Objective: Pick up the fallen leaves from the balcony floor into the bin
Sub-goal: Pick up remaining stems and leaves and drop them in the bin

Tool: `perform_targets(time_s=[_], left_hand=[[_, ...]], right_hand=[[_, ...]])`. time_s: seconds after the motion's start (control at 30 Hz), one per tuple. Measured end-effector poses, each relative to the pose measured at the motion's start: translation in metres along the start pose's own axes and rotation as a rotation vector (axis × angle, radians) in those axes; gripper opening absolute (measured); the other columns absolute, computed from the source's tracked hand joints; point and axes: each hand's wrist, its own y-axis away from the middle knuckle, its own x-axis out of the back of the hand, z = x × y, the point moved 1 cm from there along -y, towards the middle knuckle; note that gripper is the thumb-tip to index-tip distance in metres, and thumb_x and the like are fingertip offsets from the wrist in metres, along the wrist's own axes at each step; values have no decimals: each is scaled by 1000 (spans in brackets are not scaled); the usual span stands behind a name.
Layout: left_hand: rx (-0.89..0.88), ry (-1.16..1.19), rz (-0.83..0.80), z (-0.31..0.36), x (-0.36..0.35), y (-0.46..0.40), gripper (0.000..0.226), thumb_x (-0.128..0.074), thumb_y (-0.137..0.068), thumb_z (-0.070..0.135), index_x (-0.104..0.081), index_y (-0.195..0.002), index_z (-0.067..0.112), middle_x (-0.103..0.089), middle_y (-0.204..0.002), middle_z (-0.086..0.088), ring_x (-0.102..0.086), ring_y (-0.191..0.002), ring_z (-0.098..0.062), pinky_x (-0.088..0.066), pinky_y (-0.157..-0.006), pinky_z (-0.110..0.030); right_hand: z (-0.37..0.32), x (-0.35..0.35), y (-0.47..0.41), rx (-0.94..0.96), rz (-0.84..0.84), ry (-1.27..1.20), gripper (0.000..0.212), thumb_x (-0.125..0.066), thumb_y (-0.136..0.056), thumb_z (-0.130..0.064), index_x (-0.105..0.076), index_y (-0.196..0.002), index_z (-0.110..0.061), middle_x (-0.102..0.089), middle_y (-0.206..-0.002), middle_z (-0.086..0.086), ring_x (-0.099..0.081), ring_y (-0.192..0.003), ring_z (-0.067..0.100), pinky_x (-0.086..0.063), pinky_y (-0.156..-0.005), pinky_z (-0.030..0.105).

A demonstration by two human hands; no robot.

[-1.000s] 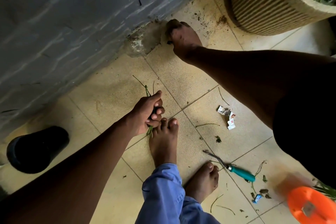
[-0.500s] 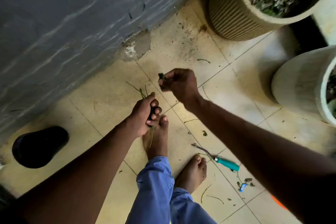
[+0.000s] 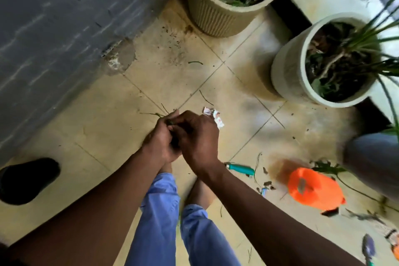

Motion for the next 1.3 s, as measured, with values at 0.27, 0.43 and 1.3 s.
perform_targets(time_s=[0.27, 0.43, 1.3], left_hand=[[198, -86, 150, -49, -7, 8, 32, -54, -97, 43, -69, -94, 14, -69, -92, -8, -68, -90, -24, -49, -86, -33], [300, -301, 204, -76, -2, 11, 27, -58, -95, 43, -68, -93, 18, -66, -90, -3, -67, -84, -21, -52, -77, -30], [172, -690, 344, -103, 40, -27, 36, -38, -103, 26, -38, -67, 23, -34, -53, 3, -21, -33, -6, -11, -31, -10]], right_hand=[[57, 16, 46, 203, -41, 411, 12, -69, -78, -17, -74, -88, -22, -65, -78, -5, -49, -82, 23, -43, -70, 40], [68, 22, 86, 254, -36, 588, 14, -65, -80, -22, -73, -91, -20, -55, -92, 3, -43, -89, 26, -28, -69, 37], [159, 17, 123, -272, 119, 135, 25, -61, -90, -21, -72, -112, -19, -68, -101, 4, -66, -89, 25, -54, -74, 40]])
